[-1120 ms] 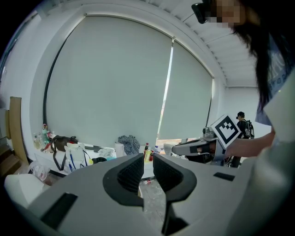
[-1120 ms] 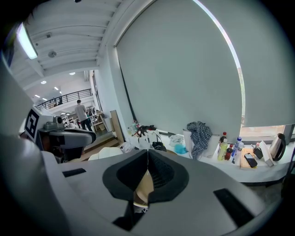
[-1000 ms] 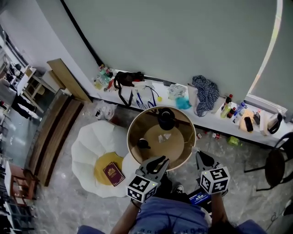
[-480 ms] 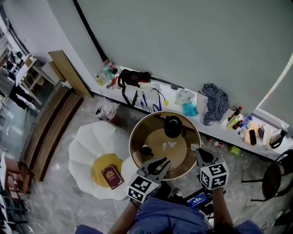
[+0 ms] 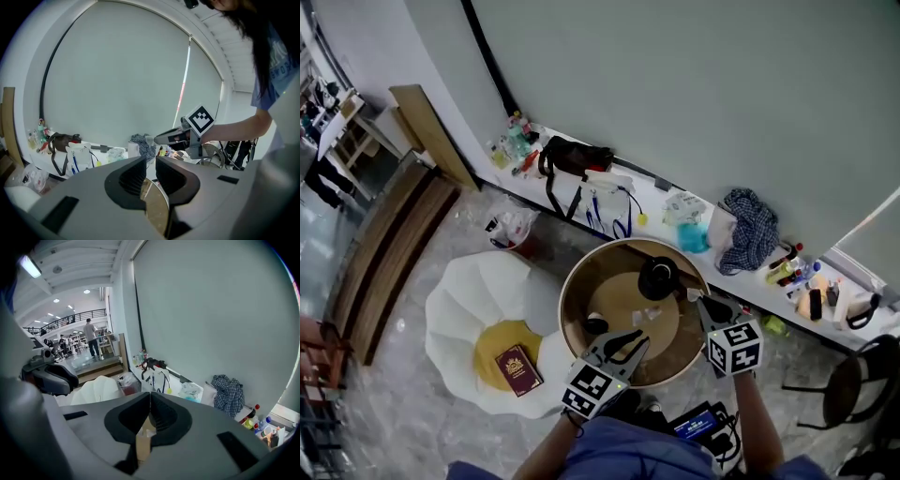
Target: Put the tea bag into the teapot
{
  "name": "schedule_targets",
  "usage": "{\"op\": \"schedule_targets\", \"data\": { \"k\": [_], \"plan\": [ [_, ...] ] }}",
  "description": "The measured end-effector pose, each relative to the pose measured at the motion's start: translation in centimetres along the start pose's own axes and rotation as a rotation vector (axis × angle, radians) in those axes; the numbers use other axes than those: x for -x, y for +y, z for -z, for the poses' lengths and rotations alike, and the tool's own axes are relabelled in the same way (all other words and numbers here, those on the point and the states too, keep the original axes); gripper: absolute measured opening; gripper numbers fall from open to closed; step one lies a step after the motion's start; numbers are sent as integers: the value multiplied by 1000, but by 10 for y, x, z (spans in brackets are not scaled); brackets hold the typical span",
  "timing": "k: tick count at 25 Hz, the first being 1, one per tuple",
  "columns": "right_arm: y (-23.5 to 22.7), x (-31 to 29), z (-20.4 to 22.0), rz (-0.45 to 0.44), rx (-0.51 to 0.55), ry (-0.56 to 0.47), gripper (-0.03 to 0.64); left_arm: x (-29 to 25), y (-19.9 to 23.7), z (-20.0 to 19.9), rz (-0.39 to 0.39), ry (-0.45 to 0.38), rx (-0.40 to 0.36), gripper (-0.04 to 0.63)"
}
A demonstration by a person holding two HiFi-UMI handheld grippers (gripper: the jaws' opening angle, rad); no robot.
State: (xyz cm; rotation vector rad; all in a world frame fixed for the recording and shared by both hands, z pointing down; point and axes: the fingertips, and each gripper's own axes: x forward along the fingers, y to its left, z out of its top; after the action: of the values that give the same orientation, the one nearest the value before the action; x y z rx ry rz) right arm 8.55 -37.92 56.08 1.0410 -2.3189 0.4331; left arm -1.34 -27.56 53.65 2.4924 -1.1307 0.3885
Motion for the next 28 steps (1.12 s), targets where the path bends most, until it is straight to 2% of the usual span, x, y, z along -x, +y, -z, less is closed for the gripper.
{"op": "schedule_targets", "data": {
  "k": [5, 15, 28],
  "plan": [
    [-13, -58, -1, -24, 36, 47, 18, -20, 28, 9, 21, 12, 0, 57],
    [-29, -158, 38, -39, 93, 193, 18, -46, 64, 28, 52, 24, 43, 57],
    [-39, -229, 89, 22, 137, 380, 18, -39, 98, 53, 16, 53, 91, 57]
  ]
}}
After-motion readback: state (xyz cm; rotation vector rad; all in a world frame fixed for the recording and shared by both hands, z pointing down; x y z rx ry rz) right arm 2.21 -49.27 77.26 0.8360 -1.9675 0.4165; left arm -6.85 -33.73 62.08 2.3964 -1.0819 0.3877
